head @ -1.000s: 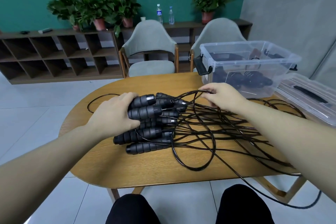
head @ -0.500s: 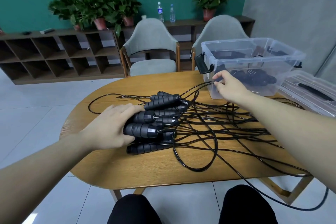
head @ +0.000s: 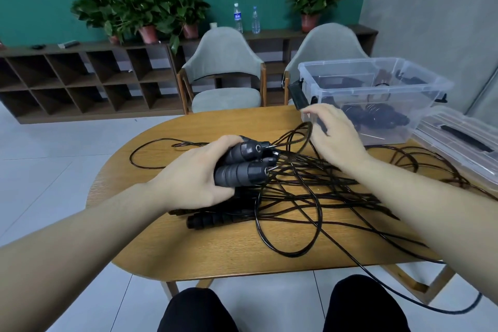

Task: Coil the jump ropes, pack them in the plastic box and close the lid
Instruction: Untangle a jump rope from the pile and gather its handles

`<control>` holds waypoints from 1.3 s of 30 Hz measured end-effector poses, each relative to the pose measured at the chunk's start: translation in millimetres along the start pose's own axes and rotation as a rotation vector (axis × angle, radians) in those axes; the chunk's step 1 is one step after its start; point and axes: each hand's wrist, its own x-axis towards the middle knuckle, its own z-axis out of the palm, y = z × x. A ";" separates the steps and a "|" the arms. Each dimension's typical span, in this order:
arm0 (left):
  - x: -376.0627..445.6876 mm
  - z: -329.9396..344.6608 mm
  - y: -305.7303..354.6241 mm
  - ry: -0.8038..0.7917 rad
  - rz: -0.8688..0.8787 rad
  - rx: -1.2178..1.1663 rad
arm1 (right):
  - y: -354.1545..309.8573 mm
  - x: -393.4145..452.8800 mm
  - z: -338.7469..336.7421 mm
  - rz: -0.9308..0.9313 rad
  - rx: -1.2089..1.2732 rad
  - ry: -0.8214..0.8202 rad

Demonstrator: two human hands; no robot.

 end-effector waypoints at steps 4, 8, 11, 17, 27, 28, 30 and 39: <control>8.7 5.3 5.3 0.042 -0.093 -0.212 | -10.5 -14.3 -0.3 -0.179 -0.013 -0.218; 19.2 11.8 17.0 0.205 -0.200 -0.412 | -24.2 -34.4 3.5 -0.137 0.137 -0.192; 28.1 16.5 29.2 0.285 -0.286 -0.448 | -35.9 -46.5 2.8 -0.131 0.257 -0.138; 41.7 31.9 53.9 0.314 -0.597 -0.924 | -67.9 -50.3 0.2 -0.103 0.484 -0.071; 47.8 35.1 70.1 0.206 -0.768 -1.429 | -85.3 -55.7 -6.7 0.009 0.379 -0.149; 48.5 35.4 70.8 0.220 -0.769 -1.434 | -87.6 -58.0 -6.7 0.011 0.334 -0.146; 49.5 35.9 72.0 0.224 -0.778 -1.462 | -93.5 -61.0 -5.5 0.033 0.281 -0.139; 46.9 37.4 73.1 0.321 -0.765 -1.379 | -113.0 -69.9 7.7 -0.210 -0.145 -0.111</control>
